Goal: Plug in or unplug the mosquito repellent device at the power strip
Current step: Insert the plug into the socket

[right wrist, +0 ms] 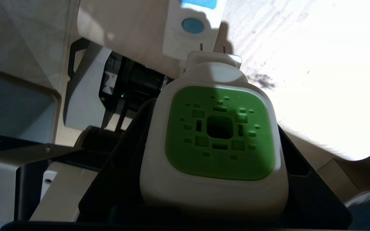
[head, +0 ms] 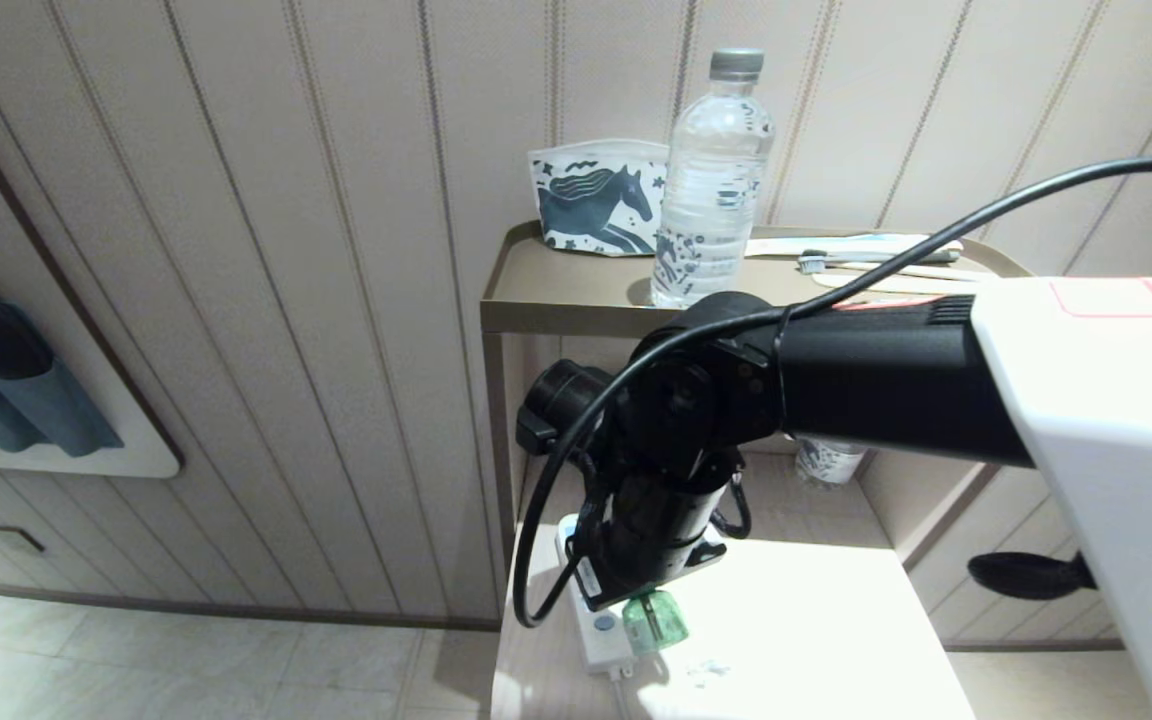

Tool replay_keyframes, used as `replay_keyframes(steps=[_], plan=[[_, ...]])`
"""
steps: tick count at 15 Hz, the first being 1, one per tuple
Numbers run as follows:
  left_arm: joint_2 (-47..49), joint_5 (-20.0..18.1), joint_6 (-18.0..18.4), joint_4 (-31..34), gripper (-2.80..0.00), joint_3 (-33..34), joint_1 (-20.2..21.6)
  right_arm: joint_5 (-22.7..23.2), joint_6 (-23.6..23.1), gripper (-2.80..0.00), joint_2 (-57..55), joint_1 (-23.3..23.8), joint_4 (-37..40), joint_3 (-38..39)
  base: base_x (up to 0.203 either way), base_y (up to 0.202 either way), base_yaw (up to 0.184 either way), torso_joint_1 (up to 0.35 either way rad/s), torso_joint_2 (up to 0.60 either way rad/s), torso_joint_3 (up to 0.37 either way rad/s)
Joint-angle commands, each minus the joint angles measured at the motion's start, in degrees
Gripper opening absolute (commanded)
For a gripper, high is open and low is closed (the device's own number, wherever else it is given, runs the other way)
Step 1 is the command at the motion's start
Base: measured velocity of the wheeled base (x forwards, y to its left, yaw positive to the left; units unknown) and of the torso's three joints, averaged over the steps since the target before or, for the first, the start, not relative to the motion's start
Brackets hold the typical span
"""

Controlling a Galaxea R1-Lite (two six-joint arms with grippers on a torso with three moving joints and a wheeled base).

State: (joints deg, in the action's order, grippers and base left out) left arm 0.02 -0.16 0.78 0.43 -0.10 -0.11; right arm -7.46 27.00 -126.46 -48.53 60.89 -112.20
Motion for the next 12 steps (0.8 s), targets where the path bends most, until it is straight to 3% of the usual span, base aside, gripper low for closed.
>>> replay_keyframes(steps=[1, 7, 12], plan=[[-0.02, -0.02, 0.01, 0.01, -2.8, 0.01, 0.02, 1.11, -0.08, -2.8, -0.95, 0.75, 0.8, -0.2, 0.0, 0.0, 0.0, 0.0, 0.0, 0.0], [-0.02, -0.02, 0.01, 0.01, -2.8, 0.01, 0.02, 3.42, -3.64, -2.8, -0.59, 3.11, 2.31, -0.3, 0.0, 0.0, 0.0, 0.0, 0.0, 0.0], [-0.02, -0.02, 0.01, 0.01, -2.8, 0.01, 0.02, 9.48, -4.01, -2.8, -0.9, 2.56, 2.05, -0.3, 0.0, 0.0, 0.0, 0.0, 0.0, 0.0]])
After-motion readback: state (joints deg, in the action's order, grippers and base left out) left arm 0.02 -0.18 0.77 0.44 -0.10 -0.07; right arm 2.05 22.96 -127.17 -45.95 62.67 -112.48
